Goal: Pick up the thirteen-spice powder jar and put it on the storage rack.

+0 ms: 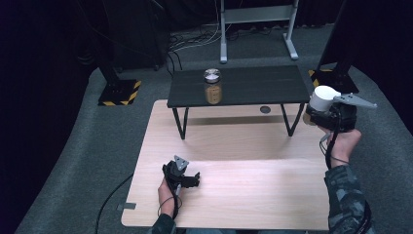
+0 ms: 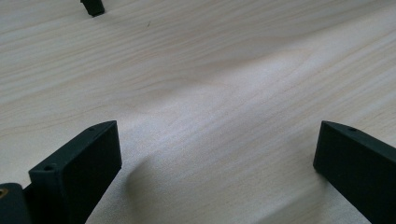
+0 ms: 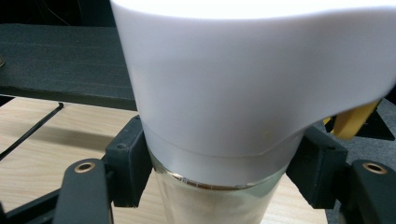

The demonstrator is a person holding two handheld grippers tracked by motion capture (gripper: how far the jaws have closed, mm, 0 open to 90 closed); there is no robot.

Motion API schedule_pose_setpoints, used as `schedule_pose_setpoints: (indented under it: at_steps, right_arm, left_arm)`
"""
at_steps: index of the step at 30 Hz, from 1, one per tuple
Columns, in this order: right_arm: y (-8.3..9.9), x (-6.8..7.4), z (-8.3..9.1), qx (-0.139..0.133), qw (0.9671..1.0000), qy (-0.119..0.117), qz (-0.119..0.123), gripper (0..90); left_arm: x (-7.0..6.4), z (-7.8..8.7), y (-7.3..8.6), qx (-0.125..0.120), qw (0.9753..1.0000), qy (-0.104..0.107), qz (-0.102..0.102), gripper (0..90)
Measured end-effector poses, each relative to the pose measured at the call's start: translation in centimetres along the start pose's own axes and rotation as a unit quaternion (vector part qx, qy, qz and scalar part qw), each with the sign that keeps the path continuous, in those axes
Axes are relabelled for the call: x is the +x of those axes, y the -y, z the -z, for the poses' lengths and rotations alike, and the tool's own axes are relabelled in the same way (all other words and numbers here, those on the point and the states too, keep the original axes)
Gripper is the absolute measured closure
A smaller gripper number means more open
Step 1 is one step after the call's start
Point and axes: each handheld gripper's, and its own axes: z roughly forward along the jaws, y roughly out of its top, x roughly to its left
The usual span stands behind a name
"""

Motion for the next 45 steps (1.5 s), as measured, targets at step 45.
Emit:
schedule_pose_setpoints:
  at_steps: [45]
  right_arm:
    - [-4.2, 2.0, -1.1, -0.009, 0.9995, -0.015, 0.028, 30.4]
  left_arm:
    - [0.2, 0.0, 0.0, 0.000, 1.0000, 0.005, 0.001, 1.0]
